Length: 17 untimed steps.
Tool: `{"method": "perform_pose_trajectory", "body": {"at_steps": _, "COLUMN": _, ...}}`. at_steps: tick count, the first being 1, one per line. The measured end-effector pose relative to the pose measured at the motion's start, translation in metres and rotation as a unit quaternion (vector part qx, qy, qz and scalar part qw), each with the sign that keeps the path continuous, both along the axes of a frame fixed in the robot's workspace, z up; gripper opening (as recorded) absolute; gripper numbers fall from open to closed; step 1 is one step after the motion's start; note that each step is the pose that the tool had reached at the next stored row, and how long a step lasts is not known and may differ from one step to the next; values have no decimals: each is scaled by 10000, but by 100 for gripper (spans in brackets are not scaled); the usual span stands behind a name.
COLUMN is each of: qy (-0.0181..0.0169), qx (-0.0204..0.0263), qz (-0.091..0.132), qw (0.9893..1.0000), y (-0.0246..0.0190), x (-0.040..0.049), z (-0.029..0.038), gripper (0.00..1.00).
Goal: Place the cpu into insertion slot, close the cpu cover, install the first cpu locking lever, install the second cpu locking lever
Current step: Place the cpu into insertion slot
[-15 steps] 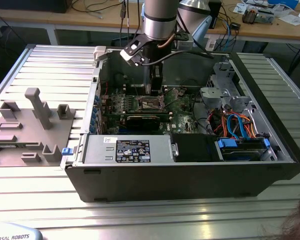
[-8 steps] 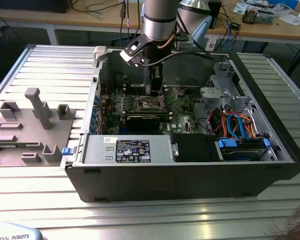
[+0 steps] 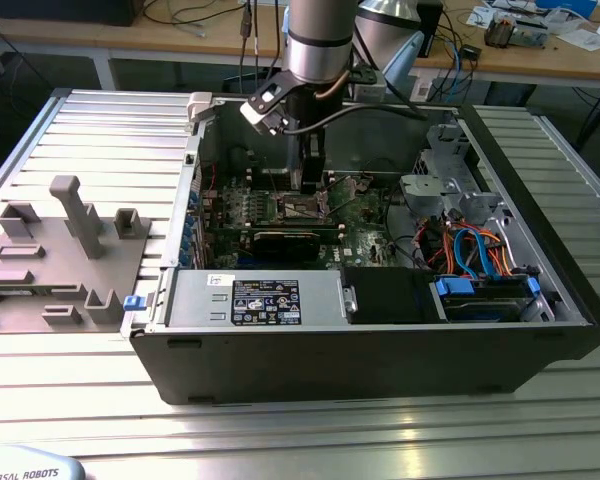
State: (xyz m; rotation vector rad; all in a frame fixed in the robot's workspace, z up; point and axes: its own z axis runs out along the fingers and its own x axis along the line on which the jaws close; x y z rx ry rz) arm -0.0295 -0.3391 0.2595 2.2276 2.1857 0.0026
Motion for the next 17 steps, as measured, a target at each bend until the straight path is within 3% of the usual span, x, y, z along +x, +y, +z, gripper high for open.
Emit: {"method": "perform_pose_trajectory", "body": {"at_steps": 17, "qy": 0, "qx": 0, "qz": 0, "qw": 10000, "y": 8, "x": -9, "z": -48, "gripper": 55}}
